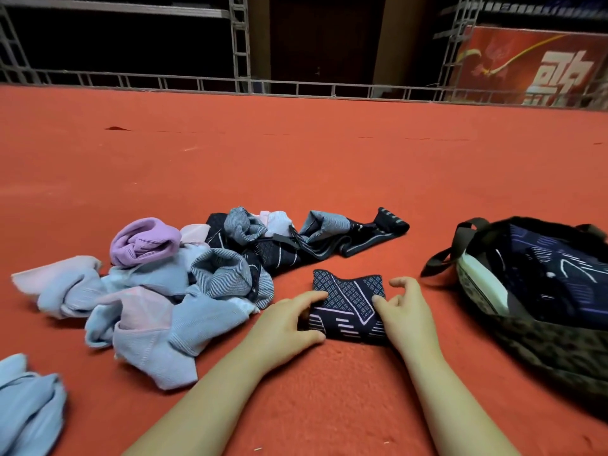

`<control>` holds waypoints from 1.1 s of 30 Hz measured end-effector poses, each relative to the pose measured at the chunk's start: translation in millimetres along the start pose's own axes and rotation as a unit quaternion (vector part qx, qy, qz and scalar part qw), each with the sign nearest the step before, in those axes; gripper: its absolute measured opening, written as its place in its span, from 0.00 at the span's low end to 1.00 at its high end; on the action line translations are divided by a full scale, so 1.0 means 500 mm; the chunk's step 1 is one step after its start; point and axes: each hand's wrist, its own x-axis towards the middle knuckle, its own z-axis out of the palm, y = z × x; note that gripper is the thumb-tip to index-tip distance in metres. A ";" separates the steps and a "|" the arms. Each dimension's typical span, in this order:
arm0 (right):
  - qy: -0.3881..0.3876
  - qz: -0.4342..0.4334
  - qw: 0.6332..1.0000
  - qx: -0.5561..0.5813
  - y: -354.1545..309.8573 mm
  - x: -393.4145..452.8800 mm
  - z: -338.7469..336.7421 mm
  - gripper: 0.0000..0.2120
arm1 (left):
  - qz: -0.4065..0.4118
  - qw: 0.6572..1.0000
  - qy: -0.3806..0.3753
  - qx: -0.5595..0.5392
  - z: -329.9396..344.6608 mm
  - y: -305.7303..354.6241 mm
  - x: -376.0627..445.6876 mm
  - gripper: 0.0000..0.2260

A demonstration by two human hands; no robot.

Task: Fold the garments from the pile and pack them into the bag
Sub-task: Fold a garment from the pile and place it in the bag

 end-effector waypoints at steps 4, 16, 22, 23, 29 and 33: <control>-0.025 -0.055 0.998 0.000 -0.001 -0.012 -0.018 0.16 | 0.013 0.998 0.008 0.054 -0.007 0.007 0.004 0.24; -0.117 -0.272 0.938 -0.180 0.016 -0.021 -0.027 0.24 | 0.102 0.986 0.128 0.039 -0.008 -0.019 0.014 0.17; -0.152 -0.261 0.949 -0.087 0.007 -0.026 -0.032 0.13 | 0.091 0.991 0.091 0.031 -0.004 0.001 0.008 0.17; -0.166 -0.246 0.952 -0.072 0.006 -0.027 -0.033 0.13 | 0.088 0.991 0.093 0.032 -0.005 0.006 0.009 0.16; -0.155 -0.110 0.978 0.080 0.000 -0.029 -0.021 0.11 | 0.024 0.987 0.158 -0.015 -0.006 0.005 0.019 0.04; -0.097 -0.074 0.992 -0.017 0.003 -0.015 -0.003 0.13 | -0.041 0.987 0.154 0.029 0.000 0.004 0.029 0.05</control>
